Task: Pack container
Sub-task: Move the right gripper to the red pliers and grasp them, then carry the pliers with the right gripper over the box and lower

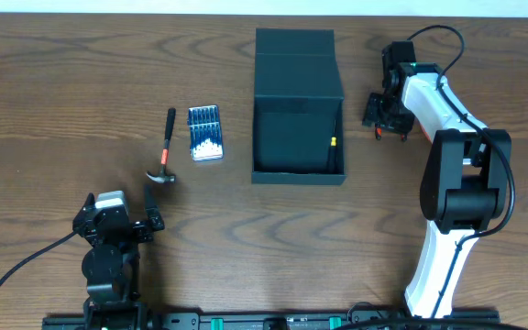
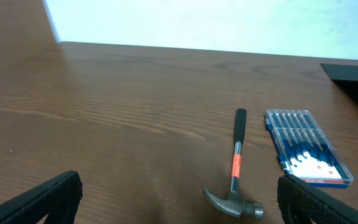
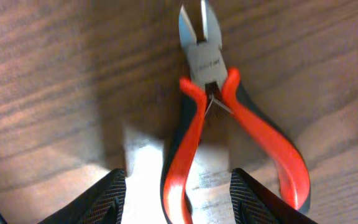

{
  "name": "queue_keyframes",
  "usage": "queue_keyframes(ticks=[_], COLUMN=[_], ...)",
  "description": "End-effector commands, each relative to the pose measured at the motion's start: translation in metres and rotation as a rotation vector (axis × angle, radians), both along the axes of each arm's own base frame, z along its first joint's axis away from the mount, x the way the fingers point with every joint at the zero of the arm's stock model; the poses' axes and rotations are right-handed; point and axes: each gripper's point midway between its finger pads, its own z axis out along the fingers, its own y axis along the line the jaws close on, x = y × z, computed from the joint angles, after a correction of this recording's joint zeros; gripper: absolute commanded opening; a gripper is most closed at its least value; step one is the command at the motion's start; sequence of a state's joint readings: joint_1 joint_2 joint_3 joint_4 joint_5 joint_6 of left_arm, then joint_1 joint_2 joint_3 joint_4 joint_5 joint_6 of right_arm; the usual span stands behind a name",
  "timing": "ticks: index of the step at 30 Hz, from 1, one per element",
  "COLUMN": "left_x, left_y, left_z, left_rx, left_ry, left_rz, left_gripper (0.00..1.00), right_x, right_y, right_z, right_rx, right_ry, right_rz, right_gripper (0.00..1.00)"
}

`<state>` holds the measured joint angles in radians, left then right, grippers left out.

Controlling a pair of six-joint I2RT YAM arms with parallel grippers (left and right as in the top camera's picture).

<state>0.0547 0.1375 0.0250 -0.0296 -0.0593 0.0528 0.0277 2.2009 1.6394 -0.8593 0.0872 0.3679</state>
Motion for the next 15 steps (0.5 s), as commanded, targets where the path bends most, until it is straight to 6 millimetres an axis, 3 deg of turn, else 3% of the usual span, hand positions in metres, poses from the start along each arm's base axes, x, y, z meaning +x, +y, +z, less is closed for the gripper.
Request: queue_keyframes(ticks=[1,15], left_x=[-0.0035,-0.0035], left_y=[0.0028,0.0029], left_z=[-0.018,-0.018], left_rx=[0.009,0.009], left_ry=[0.056,0.056], left_rz=[0.017,0.017], left_gripper=[0.99,0.98], right_x=[0.0031,0.0111], right_y=[-0.002,-0.0046], right_z=[-0.0011,-0.0021], right_rx=[-0.022,-0.014], right_ry=[-0.015,-0.058], right_rz=[-0.037,-0.162], right_gripper=[0.55,0.53])
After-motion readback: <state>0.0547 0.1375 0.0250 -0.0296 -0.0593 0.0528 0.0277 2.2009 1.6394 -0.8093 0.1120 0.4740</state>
